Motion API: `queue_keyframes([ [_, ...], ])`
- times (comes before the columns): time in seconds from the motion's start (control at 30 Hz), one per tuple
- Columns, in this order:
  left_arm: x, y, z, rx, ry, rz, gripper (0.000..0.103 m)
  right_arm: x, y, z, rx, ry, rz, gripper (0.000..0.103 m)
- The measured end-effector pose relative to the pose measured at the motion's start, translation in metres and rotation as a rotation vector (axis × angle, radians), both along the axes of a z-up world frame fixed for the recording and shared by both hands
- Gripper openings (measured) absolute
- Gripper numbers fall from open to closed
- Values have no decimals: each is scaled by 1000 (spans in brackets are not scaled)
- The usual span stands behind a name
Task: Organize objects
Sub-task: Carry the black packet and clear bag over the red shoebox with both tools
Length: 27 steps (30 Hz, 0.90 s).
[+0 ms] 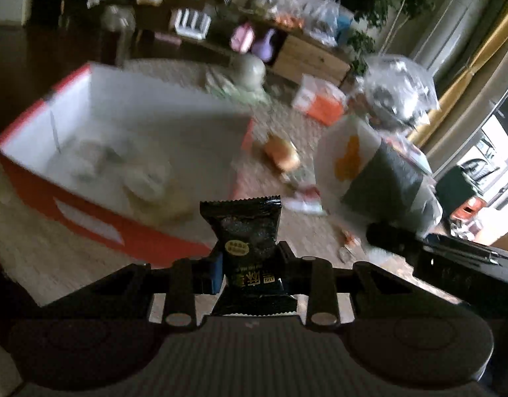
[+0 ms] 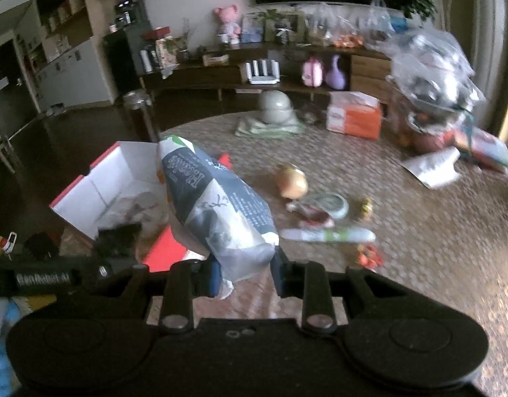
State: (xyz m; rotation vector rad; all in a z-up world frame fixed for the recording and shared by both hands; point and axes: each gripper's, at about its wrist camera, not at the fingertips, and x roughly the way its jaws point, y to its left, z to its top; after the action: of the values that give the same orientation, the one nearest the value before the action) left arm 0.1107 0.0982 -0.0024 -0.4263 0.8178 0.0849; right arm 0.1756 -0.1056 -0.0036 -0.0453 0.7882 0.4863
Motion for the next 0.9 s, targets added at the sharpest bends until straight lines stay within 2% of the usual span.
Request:
queue_keyframes([
  [0.27,24,78,10,141,4,60,31,16,75,0,-33,-8,81,29],
  [0.53,67,137,-19,275,128,60,31,43,145,-20,-107,9,126,29],
  [0.77,104,155,-52,357,233,36,31,64,181,-48,-193,31,132,29],
  [0.9,116,158,-64,350,265,25,31,72,191,-62,-220,51,142,29],
])
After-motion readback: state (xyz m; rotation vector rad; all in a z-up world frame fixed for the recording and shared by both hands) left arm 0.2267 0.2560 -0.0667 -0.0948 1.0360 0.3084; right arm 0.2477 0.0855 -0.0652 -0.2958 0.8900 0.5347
